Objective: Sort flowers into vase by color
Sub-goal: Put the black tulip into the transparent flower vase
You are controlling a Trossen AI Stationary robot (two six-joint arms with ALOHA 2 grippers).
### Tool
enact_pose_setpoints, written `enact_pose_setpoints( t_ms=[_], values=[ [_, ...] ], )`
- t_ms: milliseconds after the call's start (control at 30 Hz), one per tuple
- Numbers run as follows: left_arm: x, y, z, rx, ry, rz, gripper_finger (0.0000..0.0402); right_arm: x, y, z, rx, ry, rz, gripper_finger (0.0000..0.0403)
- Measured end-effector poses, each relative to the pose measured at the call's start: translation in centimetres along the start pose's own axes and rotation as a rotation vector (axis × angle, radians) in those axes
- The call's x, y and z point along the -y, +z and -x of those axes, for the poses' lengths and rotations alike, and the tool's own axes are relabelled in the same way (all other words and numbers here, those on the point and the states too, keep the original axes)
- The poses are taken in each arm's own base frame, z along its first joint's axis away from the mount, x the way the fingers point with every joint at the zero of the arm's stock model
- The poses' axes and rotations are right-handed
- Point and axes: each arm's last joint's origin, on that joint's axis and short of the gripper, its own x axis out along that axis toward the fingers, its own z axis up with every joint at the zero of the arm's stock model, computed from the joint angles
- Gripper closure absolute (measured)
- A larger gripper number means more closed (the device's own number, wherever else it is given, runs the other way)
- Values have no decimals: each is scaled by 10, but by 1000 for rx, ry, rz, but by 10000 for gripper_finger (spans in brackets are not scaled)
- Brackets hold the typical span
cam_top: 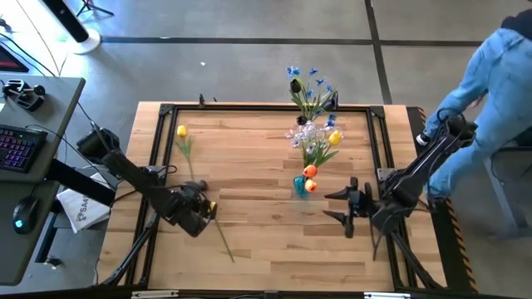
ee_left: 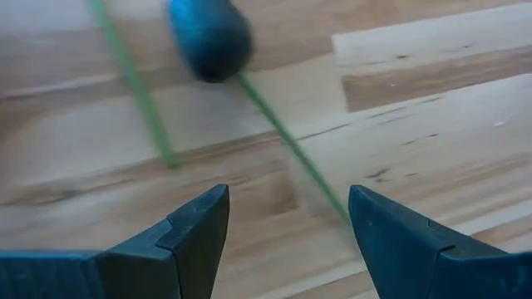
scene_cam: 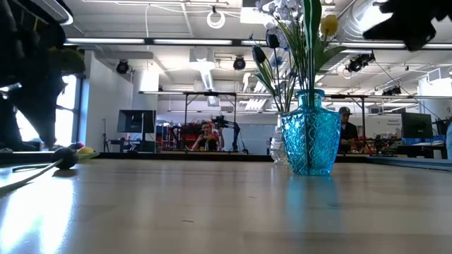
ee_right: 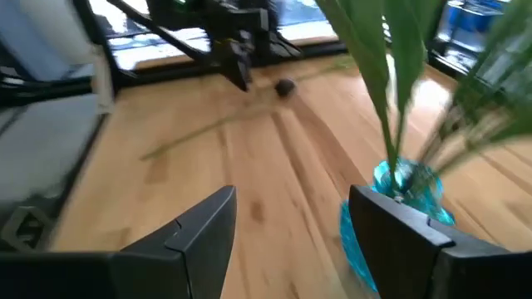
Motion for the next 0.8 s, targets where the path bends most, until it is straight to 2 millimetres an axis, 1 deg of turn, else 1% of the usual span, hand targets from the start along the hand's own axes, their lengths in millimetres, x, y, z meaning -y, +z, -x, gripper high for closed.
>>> enact_pose_setpoints(
  t_ms=[100, 233, 367, 567, 800],
  values=[
    [3, 4, -10, -17, -35, 8, 165, -2, -13, -8, 2, -49, -27, 171],
    [5, 14, -16, -17, -11, -16, 174, -8, -24, -17, -12, -72, -4, 171],
    [8, 24, -21, -20, 10, -42, 200, -16, -32, -25, -13, -75, 8, 171],
    [10, 36, -26, -96, 49, -56, 246, -22, -44, -34, -25, -83, 28, 171],
    [10, 43, -30, -149, 69, -61, 287, -25, -50, -39, -30, -93, 36, 171]
  ],
)
